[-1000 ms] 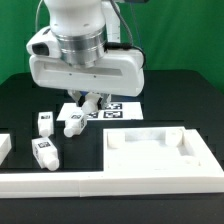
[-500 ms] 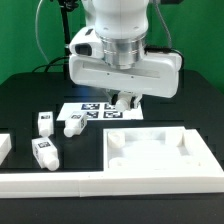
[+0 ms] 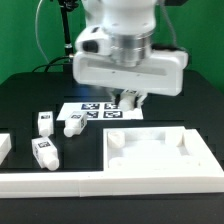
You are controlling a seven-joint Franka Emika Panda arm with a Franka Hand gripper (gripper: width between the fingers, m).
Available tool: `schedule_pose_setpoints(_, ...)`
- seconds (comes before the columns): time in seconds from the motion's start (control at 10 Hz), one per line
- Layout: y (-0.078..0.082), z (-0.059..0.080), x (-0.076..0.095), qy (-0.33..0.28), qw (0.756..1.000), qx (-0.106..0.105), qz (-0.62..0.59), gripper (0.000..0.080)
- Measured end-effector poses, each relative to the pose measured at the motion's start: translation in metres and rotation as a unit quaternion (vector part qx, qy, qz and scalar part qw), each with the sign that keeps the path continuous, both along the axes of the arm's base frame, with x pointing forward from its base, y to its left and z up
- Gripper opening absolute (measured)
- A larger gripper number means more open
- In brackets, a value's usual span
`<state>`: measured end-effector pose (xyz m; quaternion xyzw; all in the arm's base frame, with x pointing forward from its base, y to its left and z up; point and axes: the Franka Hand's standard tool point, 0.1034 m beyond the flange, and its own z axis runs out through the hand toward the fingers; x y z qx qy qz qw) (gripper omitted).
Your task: Assemble one leg
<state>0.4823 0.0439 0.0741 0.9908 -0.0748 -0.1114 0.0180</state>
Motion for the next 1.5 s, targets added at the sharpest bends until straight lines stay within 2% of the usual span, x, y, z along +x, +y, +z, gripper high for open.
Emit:
schedule_pose_setpoints(0.2, 0.017, 0.005, -0.004, -0.005, 0.997, 0.000, 0.082, 0.0284)
schedule_pose_setpoints(0.3, 0.021, 0.003, -0.006, -0.010, 0.997, 0.002, 0.081, 0.0284)
schedule_pose_setpoints(0.7, 0.021, 0.002, -0.006, -0.010, 0.995, 0.005, 0.095, 0.0284)
schedule_pose_setpoints(0.9, 0.035, 0.001, -0.013, -0.022, 0.979, 0.023, 0.200, 0.0284)
schedule_pose_setpoints(1.0, 0.037, 0.002, -0.011, -0.024, 0.959, 0.036, 0.280, 0.0284)
schedule_pose_setpoints(1.1, 0.033, 0.002, -0.010, -0.024, 0.947, 0.047, 0.315, 0.0284)
schedule_pose_setpoints(1.2, 0.024, 0.002, -0.008, -0.028, 0.948, 0.047, 0.314, 0.0284)
schedule_pose_setpoints(1.4, 0.025, 0.001, -0.009, -0.024, 0.928, 0.055, 0.367, 0.0284)
schedule_pose_setpoints(1.5, 0.027, 0.000, -0.008, -0.028, 0.907, 0.060, 0.416, 0.0284)
